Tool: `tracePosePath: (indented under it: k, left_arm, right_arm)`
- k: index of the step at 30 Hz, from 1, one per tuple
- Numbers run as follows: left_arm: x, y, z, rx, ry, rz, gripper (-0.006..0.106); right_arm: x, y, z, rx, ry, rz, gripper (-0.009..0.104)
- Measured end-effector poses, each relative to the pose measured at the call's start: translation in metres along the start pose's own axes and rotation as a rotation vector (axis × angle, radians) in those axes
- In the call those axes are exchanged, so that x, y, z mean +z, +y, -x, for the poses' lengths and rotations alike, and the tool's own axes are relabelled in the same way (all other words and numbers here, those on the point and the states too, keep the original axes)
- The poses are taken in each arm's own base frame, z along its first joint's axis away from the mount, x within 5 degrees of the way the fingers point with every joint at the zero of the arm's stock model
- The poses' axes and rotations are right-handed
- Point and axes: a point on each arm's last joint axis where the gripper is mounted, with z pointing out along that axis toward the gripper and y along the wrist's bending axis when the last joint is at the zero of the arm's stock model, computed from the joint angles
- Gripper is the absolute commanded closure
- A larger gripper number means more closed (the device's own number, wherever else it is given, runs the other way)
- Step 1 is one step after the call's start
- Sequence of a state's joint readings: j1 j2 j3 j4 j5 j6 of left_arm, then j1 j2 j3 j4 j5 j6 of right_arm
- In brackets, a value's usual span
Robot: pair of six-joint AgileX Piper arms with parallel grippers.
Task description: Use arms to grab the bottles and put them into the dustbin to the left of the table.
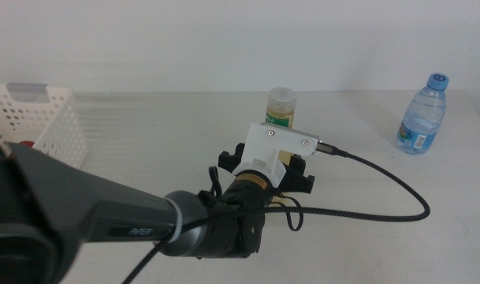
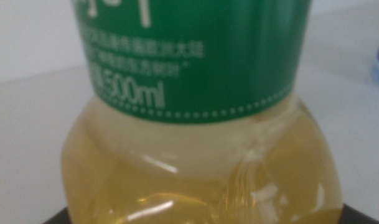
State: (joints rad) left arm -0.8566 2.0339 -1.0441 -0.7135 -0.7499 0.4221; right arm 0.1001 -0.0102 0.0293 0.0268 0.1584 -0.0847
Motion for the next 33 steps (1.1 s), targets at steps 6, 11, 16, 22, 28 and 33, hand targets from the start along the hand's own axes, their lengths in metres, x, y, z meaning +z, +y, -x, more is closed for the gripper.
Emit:
tracePosePath:
  k: [6,11,16,22,28,33]
  left_arm:
    - [-0.015,0.0,0.017,0.023,0.096,-0.03,0.105]
    - [-0.036,0.007,0.037,0.02,0.068,-0.033,0.105]
    - [-0.069,0.023,0.05,0.03,0.047,-0.032,0.105]
    - [-0.109,0.042,0.076,0.027,-0.015,-0.007,0.105]
    - [-0.143,0.062,0.111,0.052,-0.092,0.072,0.105]
    - [-0.166,0.076,0.128,0.091,-0.115,0.126,0.105]
  right_arm:
    - [0.0,0.0,0.0,0.0,0.0,0.0,0.025]
    - [0.0,0.0,0.0,0.0,0.0,0.0,0.025]
    - [0.0,0.0,0.0,0.0,0.0,0.0,0.025]
    - [0.0,0.0,0.0,0.0,0.0,0.0,0.025]
    - [0.0,0.0,0.0,0.0,0.0,0.0,0.025]
    - [0.0,0.0,0.0,0.0,0.0,0.0,0.025]
